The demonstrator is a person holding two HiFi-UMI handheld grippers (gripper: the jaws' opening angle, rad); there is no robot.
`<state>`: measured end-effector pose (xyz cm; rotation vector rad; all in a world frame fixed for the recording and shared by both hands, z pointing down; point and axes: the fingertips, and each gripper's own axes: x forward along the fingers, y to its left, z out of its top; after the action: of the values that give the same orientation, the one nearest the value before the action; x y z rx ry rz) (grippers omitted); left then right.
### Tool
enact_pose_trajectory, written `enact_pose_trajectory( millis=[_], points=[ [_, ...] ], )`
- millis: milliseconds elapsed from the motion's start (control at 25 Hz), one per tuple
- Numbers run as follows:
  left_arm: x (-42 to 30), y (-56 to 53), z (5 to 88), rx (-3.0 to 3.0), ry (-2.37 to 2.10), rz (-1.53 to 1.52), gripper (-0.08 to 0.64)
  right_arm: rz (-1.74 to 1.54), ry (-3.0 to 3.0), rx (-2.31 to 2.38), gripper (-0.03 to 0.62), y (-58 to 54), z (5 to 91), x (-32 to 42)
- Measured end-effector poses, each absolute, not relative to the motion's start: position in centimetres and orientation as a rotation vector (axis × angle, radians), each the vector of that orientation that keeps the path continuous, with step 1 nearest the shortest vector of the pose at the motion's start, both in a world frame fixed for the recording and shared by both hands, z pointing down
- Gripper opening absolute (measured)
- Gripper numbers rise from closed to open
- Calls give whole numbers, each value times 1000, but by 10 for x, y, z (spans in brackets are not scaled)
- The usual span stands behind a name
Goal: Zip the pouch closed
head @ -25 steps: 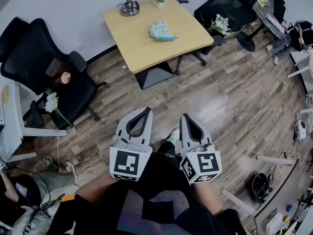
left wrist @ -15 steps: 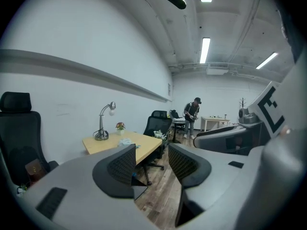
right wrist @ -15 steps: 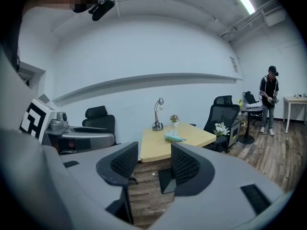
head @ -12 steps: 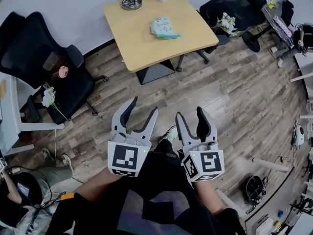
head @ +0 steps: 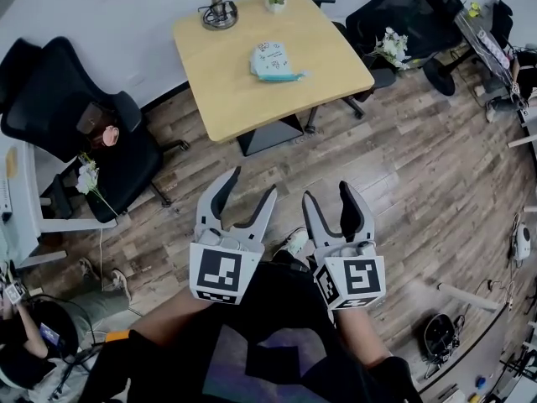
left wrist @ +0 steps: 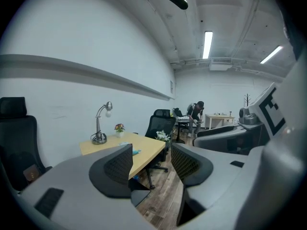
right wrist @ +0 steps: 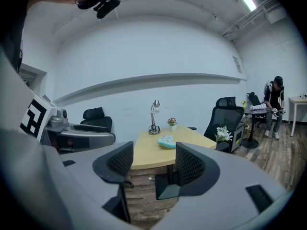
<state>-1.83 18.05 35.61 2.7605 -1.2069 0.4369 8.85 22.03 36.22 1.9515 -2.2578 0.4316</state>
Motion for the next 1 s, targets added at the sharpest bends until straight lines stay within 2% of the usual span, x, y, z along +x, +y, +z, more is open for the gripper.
enact_pose_trajectory(
  millis=[600,1000],
  points=[
    [71,147,347,2744,-1344,573,238,348,-2420,1764,275,165,360,174],
    [73,99,368,2713,-1304,605,238,331,-2403,1675,267,124,376,174]
  ],
)
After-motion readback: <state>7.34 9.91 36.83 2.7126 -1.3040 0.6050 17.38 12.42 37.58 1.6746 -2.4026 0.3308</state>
